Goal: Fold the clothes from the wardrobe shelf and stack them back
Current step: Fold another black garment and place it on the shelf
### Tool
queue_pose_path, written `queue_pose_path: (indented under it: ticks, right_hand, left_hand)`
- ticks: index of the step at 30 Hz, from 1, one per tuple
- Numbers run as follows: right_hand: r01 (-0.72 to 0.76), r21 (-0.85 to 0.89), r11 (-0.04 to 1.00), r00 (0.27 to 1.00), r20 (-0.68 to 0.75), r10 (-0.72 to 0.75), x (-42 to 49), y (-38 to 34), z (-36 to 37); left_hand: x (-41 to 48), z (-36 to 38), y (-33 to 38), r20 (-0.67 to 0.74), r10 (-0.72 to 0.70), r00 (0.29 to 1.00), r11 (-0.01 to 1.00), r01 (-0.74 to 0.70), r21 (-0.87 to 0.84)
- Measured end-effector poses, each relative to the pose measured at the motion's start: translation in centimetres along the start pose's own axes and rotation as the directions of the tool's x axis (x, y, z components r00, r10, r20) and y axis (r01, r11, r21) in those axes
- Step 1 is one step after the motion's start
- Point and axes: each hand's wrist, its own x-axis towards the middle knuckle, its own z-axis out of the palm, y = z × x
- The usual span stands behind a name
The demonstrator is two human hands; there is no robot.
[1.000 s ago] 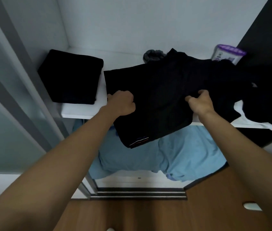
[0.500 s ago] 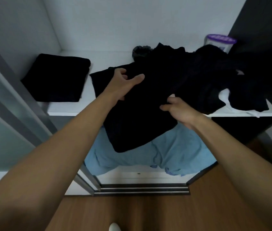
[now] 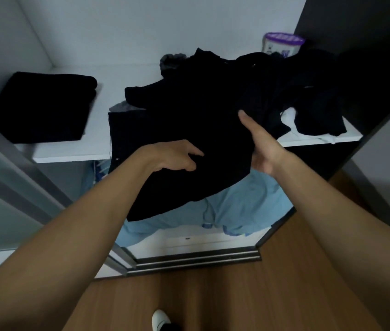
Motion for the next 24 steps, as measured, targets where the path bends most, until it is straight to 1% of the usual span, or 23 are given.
queue_pose_path:
  ticks: [1, 3, 4, 5, 6, 7, 8, 9, 10, 11, 12, 15, 16, 20, 22, 24]
  right_hand:
    - [-0.01, -0.007, 1.0, 0.999, -0.036, 0.01, 0.1, -0.2, 0.5]
    - [-0.036, -0.028, 0.999, 0.985, -0.172, 0.031, 0.5, -0.1, 1.5]
    - [-0.03, -0.045, 0.999, 0.972, -0.235, 0.018, 0.5, 0.2, 1.8]
    - [-0.012, -0.06, 0.998, 0.963, -0.268, -0.004, 0.6, 0.6, 2.0]
    - [0.008, -0.07, 0.997, 0.963, -0.269, -0.027, 0.4, 0.9, 1.9]
    - [0.023, -0.079, 0.997, 0.969, -0.244, -0.042, 0.2, 1.3, 1.8]
    - [0.032, -0.087, 0.996, 0.977, -0.209, -0.05, -0.3, 1.5, 1.6]
    - [0.035, -0.103, 0.994, 0.983, -0.177, -0.053, -0.8, 1.8, 1.4]
    - [0.037, -0.128, 0.991, 0.986, -0.156, -0.057, -1.4, 2.0, 1.3]
    - [0.042, -0.164, 0.986, 0.987, -0.143, -0.066, -1.9, 2.3, 1.1]
    - [0.046, -0.21, 0.977, 0.989, -0.129, -0.074, -2.4, 2.6, 1.1]
    - [0.048, -0.367, 0.929, 0.994, -0.077, -0.082, -4.1, 3.6, 1.1]
    - [0.053, -0.394, 0.918, 0.993, -0.078, -0.091, -4.7, 3.9, 1.0]
    - [0.059, -0.361, 0.931, 0.982, -0.147, -0.12, -6.4, 4.9, -0.4]
    - [0.067, -0.331, 0.941, 0.976, -0.174, -0.131, -7.1, 5.6, -1.2]
    - [0.071, -0.319, 0.945, 0.973, -0.185, -0.135, -7.8, 6.7, -1.9]
  left_hand:
    - [-0.3, 0.3, 0.1, 0.052, -0.018, 0.999, 0.998, 0.015, 0.057]
    - [-1.0, 0.7, 0.4, 0.127, -0.022, 0.992, 0.992, 0.006, 0.125]
    - [-1.2, 0.8, 0.4, 0.148, -0.007, 0.989, 0.994, -0.009, 0.107]
    - [-1.3, 0.9, 0.3, 0.148, 0.016, 0.989, 0.998, -0.024, 0.053]
    - [-1.4, 0.9, 0.2, 0.114, 0.043, 0.993, 0.999, -0.041, -0.02]
    - [-1.3, 0.9, 0.0, 0.037, 0.057, 0.998, 0.993, -0.053, -0.105]
    - [-1.2, 0.8, -0.2, -0.07, 0.041, 0.997, 0.977, -0.055, -0.208]
    - [-1.2, 0.7, -0.3, -0.171, 0.0, 0.985, 0.942, -0.057, -0.33]
    - [-1.1, 0.8, -0.2, -0.241, -0.044, 0.97, 0.893, -0.07, -0.445]
    - [-0.9, 1.1, 0.0, -0.277, -0.078, 0.958, 0.847, -0.082, -0.524]
    - [-0.8, 1.5, 0.4, -0.274, -0.097, 0.957, 0.816, -0.082, -0.572]
    - [0.1, 3.4, 2.8, -0.165, -0.09, 0.982, 0.804, -0.026, -0.594]
    - [0.5, 4.1, 3.7, -0.166, -0.084, 0.983, 0.808, -0.03, -0.588]
    - [1.6, 5.7, 6.5, -0.315, -0.038, 0.948, 0.851, -0.135, -0.508]
    - [1.6, 6.3, 7.3, -0.32, -0.023, 0.947, 0.842, -0.154, -0.517]
    - [1.5, 7.1, 7.8, -0.308, -0.034, 0.951, 0.836, -0.142, -0.53]
